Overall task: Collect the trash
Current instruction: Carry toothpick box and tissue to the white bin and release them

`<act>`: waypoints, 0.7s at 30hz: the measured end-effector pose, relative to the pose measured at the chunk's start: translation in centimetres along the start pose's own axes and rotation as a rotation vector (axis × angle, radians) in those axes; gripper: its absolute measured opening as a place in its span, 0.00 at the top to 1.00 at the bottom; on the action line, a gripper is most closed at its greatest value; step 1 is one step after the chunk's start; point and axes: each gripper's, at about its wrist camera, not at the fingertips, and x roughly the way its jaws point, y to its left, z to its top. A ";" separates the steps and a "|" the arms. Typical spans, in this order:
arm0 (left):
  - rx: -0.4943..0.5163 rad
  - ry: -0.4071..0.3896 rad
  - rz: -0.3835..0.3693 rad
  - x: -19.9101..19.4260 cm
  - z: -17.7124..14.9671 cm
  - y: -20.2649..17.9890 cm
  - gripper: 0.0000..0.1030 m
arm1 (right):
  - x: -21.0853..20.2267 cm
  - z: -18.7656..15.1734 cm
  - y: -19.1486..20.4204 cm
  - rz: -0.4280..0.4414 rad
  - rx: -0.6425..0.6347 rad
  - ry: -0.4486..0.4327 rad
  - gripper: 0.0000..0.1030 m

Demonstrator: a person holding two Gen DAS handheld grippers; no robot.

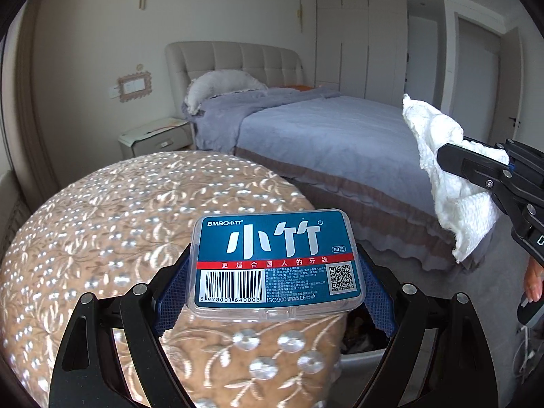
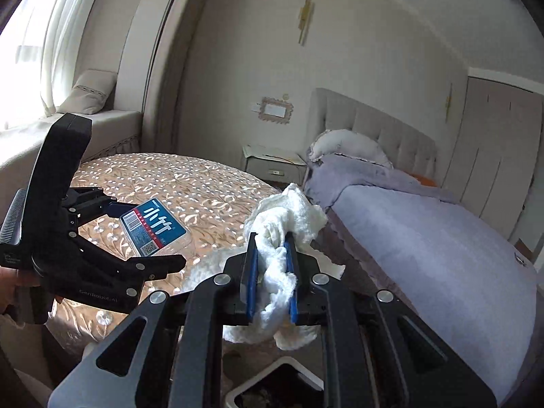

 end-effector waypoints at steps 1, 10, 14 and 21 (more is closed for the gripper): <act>0.009 0.002 -0.017 0.4 -0.1 -1.0 0.17 | -0.2 -0.8 -0.8 -0.008 0.010 0.014 0.85; 0.100 0.068 -0.133 5.5 -1.6 -9.4 0.17 | -0.9 -6.2 -4.7 -0.062 0.103 0.059 0.84; 0.119 0.122 -0.184 8.7 -3.3 -12.6 0.17 | -0.2 -8.4 -6.0 -0.073 0.125 0.085 0.84; 0.174 0.247 -0.240 14.3 -6.0 -16.5 0.17 | 1.5 -12.1 -8.8 -0.089 0.190 0.149 0.85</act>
